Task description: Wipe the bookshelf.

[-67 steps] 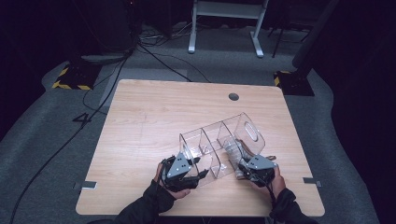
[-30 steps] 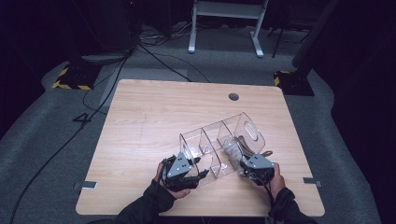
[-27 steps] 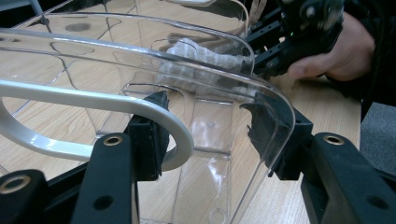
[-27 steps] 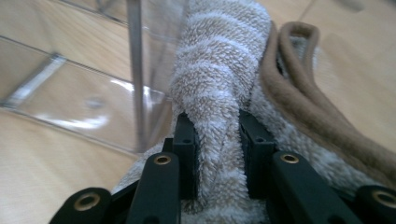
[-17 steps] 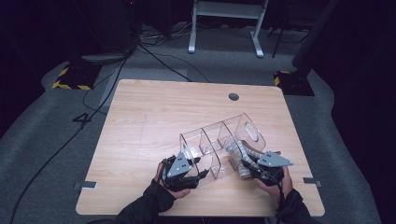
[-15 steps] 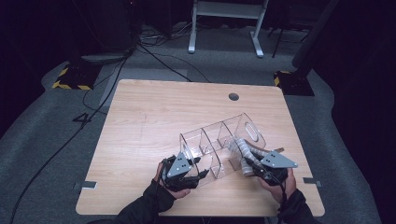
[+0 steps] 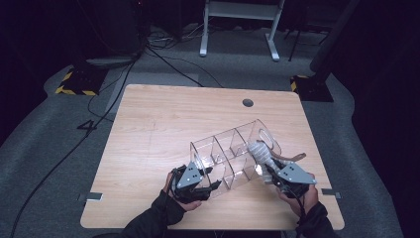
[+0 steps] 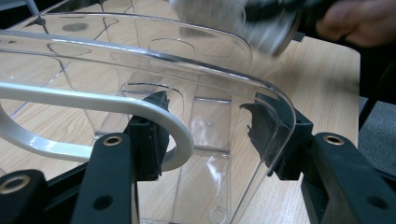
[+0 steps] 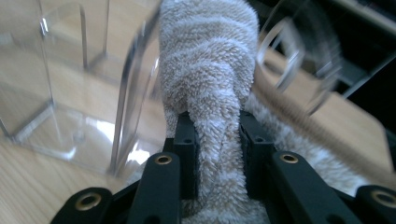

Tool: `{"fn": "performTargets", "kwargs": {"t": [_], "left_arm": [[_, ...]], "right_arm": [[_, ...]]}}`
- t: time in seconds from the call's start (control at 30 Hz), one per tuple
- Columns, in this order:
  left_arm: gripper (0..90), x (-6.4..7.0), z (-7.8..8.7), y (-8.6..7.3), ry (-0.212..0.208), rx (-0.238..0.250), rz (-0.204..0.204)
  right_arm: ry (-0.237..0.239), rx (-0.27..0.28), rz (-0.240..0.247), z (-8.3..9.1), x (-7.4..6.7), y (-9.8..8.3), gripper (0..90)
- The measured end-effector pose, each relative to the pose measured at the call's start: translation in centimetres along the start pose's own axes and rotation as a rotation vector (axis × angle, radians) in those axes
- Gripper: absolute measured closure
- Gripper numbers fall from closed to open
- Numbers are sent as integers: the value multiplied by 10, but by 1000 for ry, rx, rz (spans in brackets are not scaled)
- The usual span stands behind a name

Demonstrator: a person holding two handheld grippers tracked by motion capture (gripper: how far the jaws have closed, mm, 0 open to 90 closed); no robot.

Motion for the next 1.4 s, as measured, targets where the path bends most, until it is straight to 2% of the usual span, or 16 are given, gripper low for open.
{"fn": "performTargets", "kwargs": {"t": [0.17,0.2,0.27,0.33,0.37,0.4,0.53,0.63,0.77,0.8,0.87,0.9,1.07,1.13,1.23,1.4], "left_arm": [[478,0,-1,0,-1,1,0],[478,0,-1,0,-1,1,1],[478,0,0,0,-1,0,2],[478,0,-1,0,-1,2,3],[478,0,-1,0,-1,3,2],[478,0,-1,0,-4,3,2],[478,0,-1,0,-5,1,2],[478,0,-1,1,-5,0,2],[477,0,-1,1,-4,-2,2],[477,0,-1,1,-4,-2,2],[477,0,-1,1,-5,-2,1],[477,0,-1,1,-5,-3,1],[477,0,-1,1,-5,-2,0],[477,0,-1,1,-5,-3,0],[477,0,-1,1,-6,-3,0],[477,0,-1,1,-4,-2,0]], "right_arm": [[78,-131,1,-34,-14,-17,729],[85,-135,5,-39,-17,-20,729],[95,-134,-9,-39,-14,-18,729],[89,-120,-18,-37,-13,-16,729],[57,-88,10,-30,-14,-10,729],[40,-68,15,-25,-14,-6,729],[-10,14,-7,-7,-5,12,728],[-56,50,16,2,-2,26,729],[-100,108,18,11,4,49,728],[-100,108,18,11,4,49,728],[-111,122,31,13,7,61,728],[-133,119,51,13,9,71,727],[-104,69,38,-1,12,77,726],[-88,35,53,-9,10,75,726],[-77,17,55,-17,8,67,727],[-58,-33,69,-28,-1,46,728]]}}
Point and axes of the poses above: each handheld gripper's, and its own axes: z roughly backward along the jaws, y roughly out of its top, x roughly to its right, the point moved 1 cm from there along -z, roughly forward along the jaws, and after that the axes turned 8 degrees about -x, right-handed, at the moved point
